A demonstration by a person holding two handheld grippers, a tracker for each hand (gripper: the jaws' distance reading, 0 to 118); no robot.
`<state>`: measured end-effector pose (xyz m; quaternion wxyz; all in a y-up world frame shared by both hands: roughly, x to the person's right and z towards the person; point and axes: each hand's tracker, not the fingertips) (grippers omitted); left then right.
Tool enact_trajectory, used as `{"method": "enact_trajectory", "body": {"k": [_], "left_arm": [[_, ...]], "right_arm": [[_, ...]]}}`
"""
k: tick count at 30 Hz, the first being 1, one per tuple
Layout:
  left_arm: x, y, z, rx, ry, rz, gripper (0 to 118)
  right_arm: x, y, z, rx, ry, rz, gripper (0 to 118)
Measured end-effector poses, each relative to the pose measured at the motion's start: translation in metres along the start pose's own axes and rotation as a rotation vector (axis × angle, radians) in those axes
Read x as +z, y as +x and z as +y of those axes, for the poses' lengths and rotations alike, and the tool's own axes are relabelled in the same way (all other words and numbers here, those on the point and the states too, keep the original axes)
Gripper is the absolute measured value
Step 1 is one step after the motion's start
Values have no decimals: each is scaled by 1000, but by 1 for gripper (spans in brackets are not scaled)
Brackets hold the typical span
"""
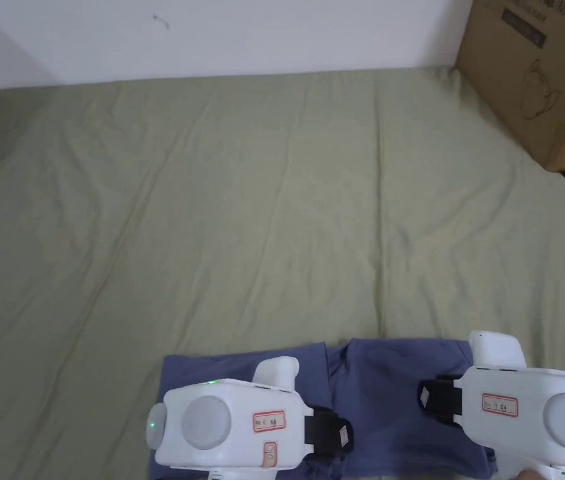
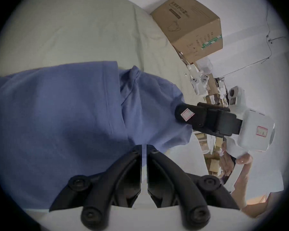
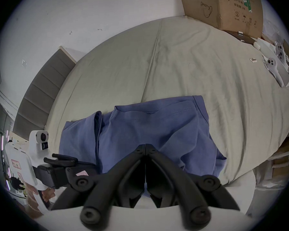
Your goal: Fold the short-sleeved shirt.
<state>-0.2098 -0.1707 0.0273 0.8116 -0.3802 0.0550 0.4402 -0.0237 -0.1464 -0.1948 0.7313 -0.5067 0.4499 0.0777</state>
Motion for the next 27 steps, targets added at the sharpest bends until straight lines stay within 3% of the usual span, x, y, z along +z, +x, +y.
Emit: {"method": "enact_trajectory", "body": {"k": [9,13,17,19,22,23,27], "left_arm": [[119,-76,6,168,241,-10,6],[157,-127,-7,280,270,42,6],[170,-152,-22,375,281,-40,7],[168,-162,-25,381,277,-66,19],[158,-171,-24,388,275,-61,69],[153,-174,-24,396,273,-68,80],[126,-182,-14,416,222,-174,85]], "right_arm": [[2,-4,2,3,13,-6,0],[2,-11,1,17,6,-8,0],[-1,-15,5,29,-1,-16,0],[-2,-18,7,26,-2,-20,0],[-3,-24,9,24,-2,-15,0],[-3,-27,10,32,-3,-18,0],[-4,-41,9,51,-12,-32,0]]}}
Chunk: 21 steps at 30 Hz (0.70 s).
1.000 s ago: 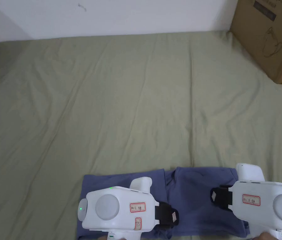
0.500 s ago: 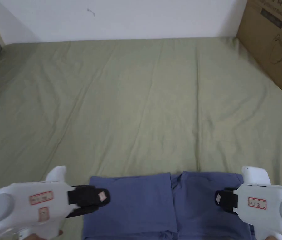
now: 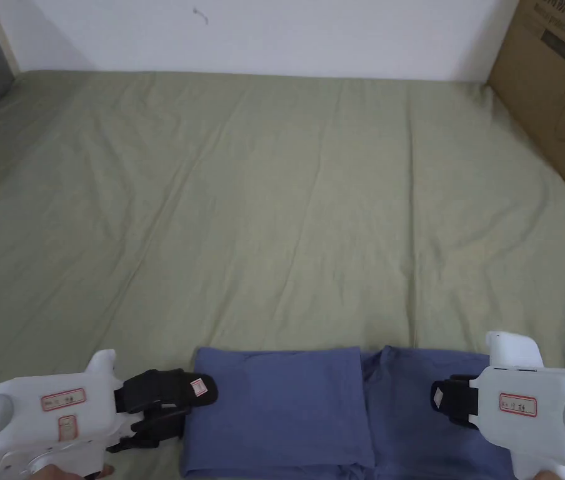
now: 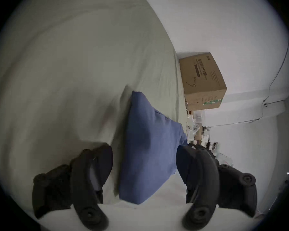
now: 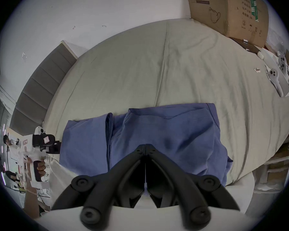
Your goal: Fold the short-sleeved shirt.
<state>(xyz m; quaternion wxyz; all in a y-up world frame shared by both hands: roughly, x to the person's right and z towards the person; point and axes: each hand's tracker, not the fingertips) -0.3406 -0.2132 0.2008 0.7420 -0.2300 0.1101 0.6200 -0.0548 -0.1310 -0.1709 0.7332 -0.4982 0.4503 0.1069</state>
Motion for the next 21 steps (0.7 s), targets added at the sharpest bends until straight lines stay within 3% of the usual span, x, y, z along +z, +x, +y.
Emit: {"method": "enact_trajectory", "body": {"k": [8,9,11,14,16,21], "left_arm": [[-34,-11,15,10,-48,-114,83],[-32,-8,15,-9,-34,-84,67],[-36,-19,23,-41,-67,21,11],[-32,-27,25,12,-79,-47,11],[-24,-21,27,-22,-74,-43,11],[5,-6,35,-132,-66,101,11]], "right_arm": [[-4,-21,0,28,-19,4,0],[-4,-23,0,32,-22,4,0],[-8,-21,4,39,-29,3,0],[-9,-20,5,47,-38,-6,0],[-10,-18,5,46,-37,-8,0],[-12,-12,6,34,-35,-16,0]]}}
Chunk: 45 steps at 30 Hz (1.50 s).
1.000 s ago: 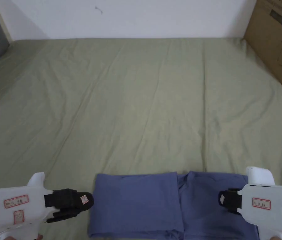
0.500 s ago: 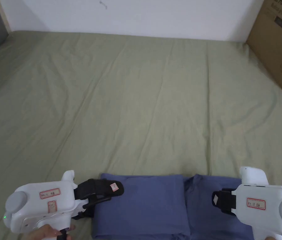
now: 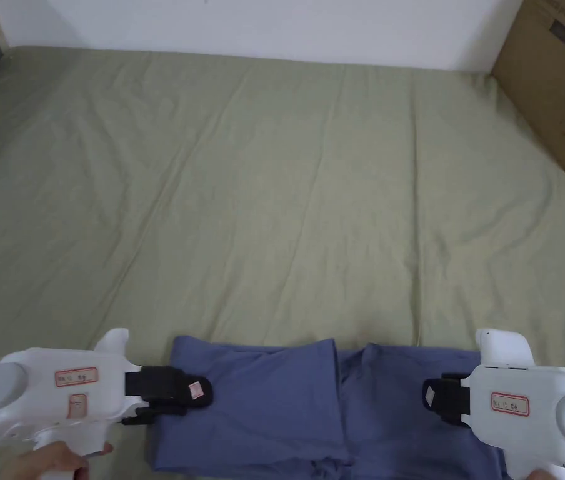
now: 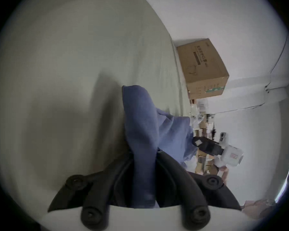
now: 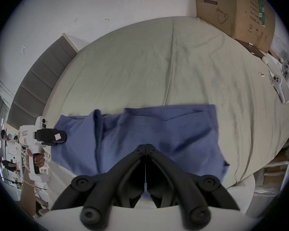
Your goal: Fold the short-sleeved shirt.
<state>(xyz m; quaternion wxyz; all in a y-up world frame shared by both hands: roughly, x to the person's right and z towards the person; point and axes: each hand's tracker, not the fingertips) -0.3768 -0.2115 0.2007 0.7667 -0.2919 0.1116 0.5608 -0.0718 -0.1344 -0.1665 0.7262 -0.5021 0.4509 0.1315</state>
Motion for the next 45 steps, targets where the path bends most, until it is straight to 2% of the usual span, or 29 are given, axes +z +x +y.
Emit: {"method": "enact_trajectory", "body": {"k": [3,9,17,19,21,25,32,36,39,41,42,43,44,45], "left_arm": [[32,-8,9,-8,26,36,11],[93,-19,21,4,89,199,11],[101,11,11,-22,124,250,11],[102,24,10,-35,137,235,11],[106,38,9,-27,161,156,11],[106,86,4,-115,165,126,11],[53,172,0,-186,120,121,11],[-5,197,0,-232,18,70,11],[-51,205,-1,-262,-53,98,13],[-80,206,-5,-291,-93,119,22],[-92,206,-6,-285,-106,119,37],[-100,204,-7,-257,-104,105,44],[-108,202,-7,-242,-117,76,44],[-115,203,-10,-212,-121,59,74]], "right_arm": [[1,0,-2,-10,3,10,0],[-3,0,-5,-12,0,19,0],[-3,6,-10,-23,-6,35,0],[-6,12,-10,-25,-1,40,0],[-4,16,-11,-34,7,44,0],[1,22,-12,-63,13,64,0],[7,44,-12,-86,34,69,0],[13,51,-15,-107,38,71,0],[12,62,-13,-116,37,68,0],[13,68,-14,-127,38,64,0],[17,69,-19,-135,40,58,0],[19,72,-20,-141,41,56,0],[20,75,-21,-148,41,54,0],[21,78,-21,-154,42,52,0]]}}
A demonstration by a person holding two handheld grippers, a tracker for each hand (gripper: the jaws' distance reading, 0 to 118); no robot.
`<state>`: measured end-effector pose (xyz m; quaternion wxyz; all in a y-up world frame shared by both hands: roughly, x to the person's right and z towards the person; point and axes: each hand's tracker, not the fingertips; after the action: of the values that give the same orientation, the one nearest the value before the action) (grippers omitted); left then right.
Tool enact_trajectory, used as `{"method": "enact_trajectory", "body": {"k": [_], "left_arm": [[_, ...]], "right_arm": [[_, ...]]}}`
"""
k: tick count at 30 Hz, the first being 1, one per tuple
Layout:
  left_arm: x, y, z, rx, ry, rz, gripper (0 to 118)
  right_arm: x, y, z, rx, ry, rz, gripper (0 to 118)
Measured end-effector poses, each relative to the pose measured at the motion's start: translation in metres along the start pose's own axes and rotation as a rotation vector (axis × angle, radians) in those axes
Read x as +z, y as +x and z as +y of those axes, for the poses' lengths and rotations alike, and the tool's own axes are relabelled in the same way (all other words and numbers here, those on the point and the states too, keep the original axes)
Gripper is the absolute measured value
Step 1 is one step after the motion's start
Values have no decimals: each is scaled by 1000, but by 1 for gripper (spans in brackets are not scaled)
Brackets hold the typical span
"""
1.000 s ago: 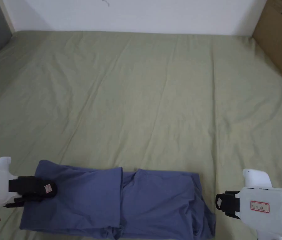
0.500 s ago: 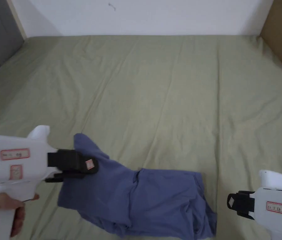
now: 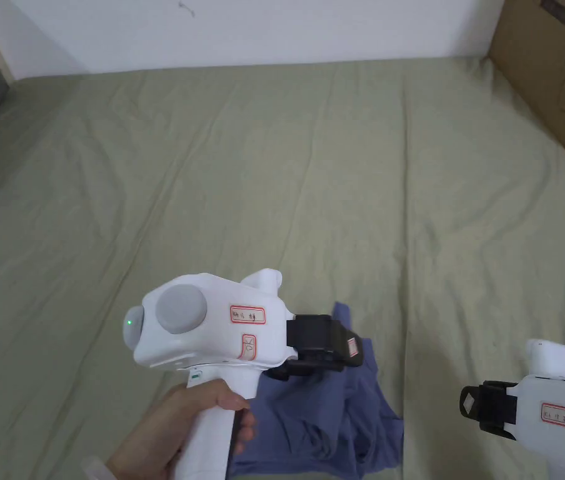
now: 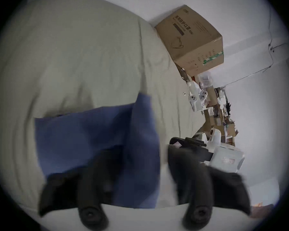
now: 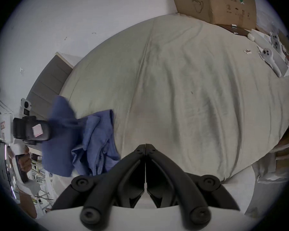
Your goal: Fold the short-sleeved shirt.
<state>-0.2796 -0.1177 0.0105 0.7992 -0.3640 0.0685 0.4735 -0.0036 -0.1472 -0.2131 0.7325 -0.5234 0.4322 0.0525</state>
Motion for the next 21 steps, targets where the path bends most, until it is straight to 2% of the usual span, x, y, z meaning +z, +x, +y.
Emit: {"method": "enact_trajectory", "body": {"k": [1,2,3,8,9,10,11,12,13,16,18,21], "left_arm": [[-3,1,0,11,-2,1,94],[-5,2,0,7,-10,-1,105],[-3,3,-2,0,-18,-7,109],[27,-1,-7,-56,22,29,107],[36,-6,-8,-50,55,49,97],[45,-11,-8,-41,83,65,78],[52,-18,-8,-20,113,82,48],[55,-26,-10,6,138,98,12],[55,-32,-11,25,139,122,7],[45,-44,-19,2,109,246,5],[33,-48,-25,-5,89,227,5],[7,-47,-36,47,33,106,5]], "right_arm": [[-1,2,1,-1,0,-2,0],[0,4,2,-2,0,-6,0],[1,6,2,-4,1,-11,0],[2,9,2,-8,2,-17,0],[2,8,1,-9,3,-16,0],[1,8,1,-8,3,-15,0],[0,7,1,-7,3,-13,0],[0,7,0,-6,2,-10,0],[-2,5,0,-4,1,-7,0],[-5,2,0,8,-3,1,0],[-3,0,-1,10,-3,6,0],[-6,1,0,7,-5,11,0]]}}
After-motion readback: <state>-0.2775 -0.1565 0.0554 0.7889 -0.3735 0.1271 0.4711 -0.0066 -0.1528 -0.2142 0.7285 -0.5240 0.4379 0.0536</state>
